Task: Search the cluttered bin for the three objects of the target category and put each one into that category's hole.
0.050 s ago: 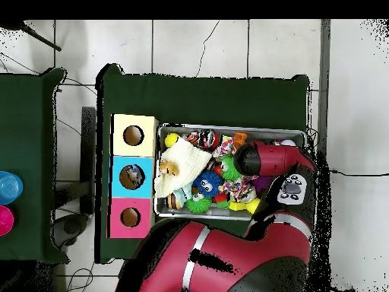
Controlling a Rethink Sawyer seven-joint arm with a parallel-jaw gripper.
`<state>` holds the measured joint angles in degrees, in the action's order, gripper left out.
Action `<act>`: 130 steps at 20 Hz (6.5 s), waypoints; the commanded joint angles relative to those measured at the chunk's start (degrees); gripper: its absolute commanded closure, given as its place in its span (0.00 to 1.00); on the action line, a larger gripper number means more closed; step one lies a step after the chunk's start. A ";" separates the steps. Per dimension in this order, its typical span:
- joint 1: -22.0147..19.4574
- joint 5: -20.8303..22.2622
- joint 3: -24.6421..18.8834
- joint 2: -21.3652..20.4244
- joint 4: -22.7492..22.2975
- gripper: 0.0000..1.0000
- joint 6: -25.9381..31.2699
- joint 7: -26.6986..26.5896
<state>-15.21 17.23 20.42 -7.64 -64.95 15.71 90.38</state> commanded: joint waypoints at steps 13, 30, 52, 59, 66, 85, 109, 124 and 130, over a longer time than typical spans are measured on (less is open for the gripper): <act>-6.58 -9.39 -7.07 2.43 -7.73 0.00 16.91 6.29; -4.05 -12.93 -4.37 -1.32 -13.10 0.00 17.22 10.10; -3.99 -11.99 -4.36 -0.82 -13.75 1.00 7.57 9.14; -4.03 -12.39 -4.38 -1.93 -13.03 1.00 10.87 7.95; -3.88 -11.87 -4.93 -12.71 -17.30 1.00 18.46 2.42; -6.80 -16.06 -11.96 -28.48 -12.50 1.00 45.48 -2.17; -4.98 -44.88 -20.25 -37.37 -36.71 1.00 33.37 9.19; 2.98 -48.66 -21.18 -37.89 -48.45 1.00 15.14 11.54; 4.16 -50.86 -22.56 -37.89 -51.17 1.00 10.45 12.51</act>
<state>-11.26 -30.09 3.62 -46.78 -108.56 30.27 90.38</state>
